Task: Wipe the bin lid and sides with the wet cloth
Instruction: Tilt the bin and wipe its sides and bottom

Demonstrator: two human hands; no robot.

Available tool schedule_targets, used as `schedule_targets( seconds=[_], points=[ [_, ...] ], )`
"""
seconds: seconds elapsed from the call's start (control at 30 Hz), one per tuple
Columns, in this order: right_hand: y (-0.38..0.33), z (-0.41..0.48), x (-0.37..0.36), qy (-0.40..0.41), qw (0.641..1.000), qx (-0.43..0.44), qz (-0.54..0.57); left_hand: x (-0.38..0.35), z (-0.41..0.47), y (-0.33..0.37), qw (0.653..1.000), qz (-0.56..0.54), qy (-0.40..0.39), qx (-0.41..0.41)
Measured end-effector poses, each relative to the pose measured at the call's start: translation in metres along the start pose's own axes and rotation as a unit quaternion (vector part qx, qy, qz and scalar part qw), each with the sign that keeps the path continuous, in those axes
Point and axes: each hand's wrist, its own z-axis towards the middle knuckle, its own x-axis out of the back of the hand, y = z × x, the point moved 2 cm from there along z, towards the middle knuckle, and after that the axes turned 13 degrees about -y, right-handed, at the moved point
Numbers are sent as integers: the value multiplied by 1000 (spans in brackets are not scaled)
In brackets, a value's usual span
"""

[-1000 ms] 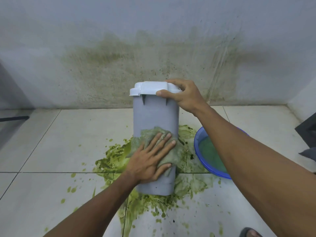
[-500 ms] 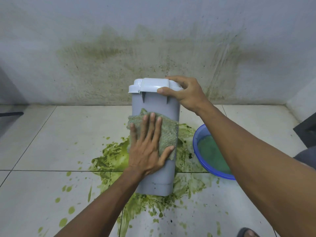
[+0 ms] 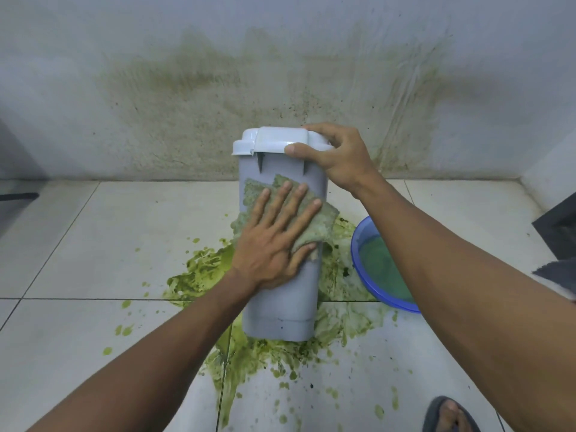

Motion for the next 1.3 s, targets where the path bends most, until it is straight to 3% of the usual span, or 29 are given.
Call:
schedule_targets(
  seconds=[0.1,0.23,0.37,0.43,0.5,0.57,0.67,0.87,1.03,1.1,1.2,1.3],
  points=[
    [1,-3,2,6,1000,0,3,-10,-3,28,1000,-9,-9,-5],
    [0,-2,0,1,1000,-12,10,-44,-54,50,975,69,-105,-185],
    [0,-2,-2,11,1000,-19,4,-49,-79,20,943,103,-134,-285],
    [-1,-2,-2,14,1000,-22,6,-37,-67,-7,949,103,-113,-276],
    [-2,0,-3,21,1000,-19,5,-23,-48,-25,971,80,-86,-206],
    [-2,0,-5,27,1000,-14,5,-15,-35,-20,985,53,-64,-151],
    [1,1,-3,26,1000,-11,11,-20,-33,13,989,35,-60,-132],
    [4,3,-2,24,1000,-14,12,-63,-87,53,939,116,-173,-275],
    [1,5,-1,30,999,-14,11,-67,-108,29,898,142,-163,-383],
    [0,6,-2,35,999,-12,8,-55,-88,12,917,120,-124,-361],
    [0,8,-3,39,999,-2,7,-30,-47,-3,966,52,-70,-244],
    [3,8,-1,35,999,9,5,-30,-36,12,986,26,-55,-155]
  ],
)
